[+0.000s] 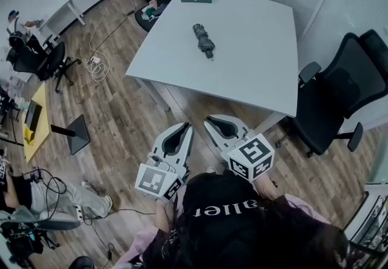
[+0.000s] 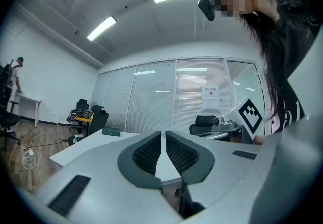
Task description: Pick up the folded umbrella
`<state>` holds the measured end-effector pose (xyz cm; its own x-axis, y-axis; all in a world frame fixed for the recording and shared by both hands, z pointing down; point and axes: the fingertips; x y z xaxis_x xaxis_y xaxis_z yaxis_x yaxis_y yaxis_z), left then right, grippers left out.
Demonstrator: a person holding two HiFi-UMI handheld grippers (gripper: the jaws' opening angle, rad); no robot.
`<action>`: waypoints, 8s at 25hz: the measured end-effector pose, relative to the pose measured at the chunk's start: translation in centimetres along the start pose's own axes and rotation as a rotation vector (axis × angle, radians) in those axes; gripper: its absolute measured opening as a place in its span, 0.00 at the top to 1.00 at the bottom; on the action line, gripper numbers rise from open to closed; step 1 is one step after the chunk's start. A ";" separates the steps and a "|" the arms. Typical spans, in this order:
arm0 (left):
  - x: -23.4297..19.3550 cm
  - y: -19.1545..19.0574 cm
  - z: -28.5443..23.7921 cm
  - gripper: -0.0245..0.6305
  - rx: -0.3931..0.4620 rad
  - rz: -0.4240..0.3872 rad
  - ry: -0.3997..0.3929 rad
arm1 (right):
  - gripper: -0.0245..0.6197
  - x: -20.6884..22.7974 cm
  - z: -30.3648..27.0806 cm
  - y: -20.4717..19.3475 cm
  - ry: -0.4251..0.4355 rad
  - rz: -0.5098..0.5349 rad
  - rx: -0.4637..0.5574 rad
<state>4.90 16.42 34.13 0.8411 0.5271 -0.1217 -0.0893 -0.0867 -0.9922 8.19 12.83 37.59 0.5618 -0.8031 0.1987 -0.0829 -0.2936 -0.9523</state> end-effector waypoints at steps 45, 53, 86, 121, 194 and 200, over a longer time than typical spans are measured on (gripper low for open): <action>-21.8 -0.6 -17.7 0.90 -0.093 0.062 -0.007 | 0.90 18.0 -23.2 4.7 0.001 -0.066 -0.084; -22.4 -1.2 -20.1 0.90 -0.134 0.055 -0.028 | 0.90 20.3 -24.7 4.2 -0.010 -0.099 -0.095; -35.4 -0.6 -22.7 0.90 -0.169 0.055 -0.208 | 0.89 25.1 -34.5 2.0 -0.281 -0.192 -0.170; -45.2 -3.1 -17.7 0.90 -0.259 0.111 -0.279 | 0.51 40.2 -48.5 -14.0 -0.617 -0.014 -0.666; -25.7 -5.0 -12.8 0.90 -0.256 0.086 -0.420 | 0.61 15.5 -18.6 -5.1 -0.451 -0.597 -0.113; -22.8 -5.7 -8.8 0.90 -0.258 0.082 -0.390 | 0.61 12.2 -15.8 -6.0 -0.426 -0.583 -0.103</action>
<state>-9.08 -2.60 42.81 0.5689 0.7839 -0.2488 0.0305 -0.3225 -0.9461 2.48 -3.36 49.43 0.8081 -0.2360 0.5397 0.2623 -0.6761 -0.6885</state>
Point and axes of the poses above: the fingertips, and each gripper's own axes: z backward along the fingers, x to its right, y out of its top, and after that the axes turned 11 degrees about -y, right-handed
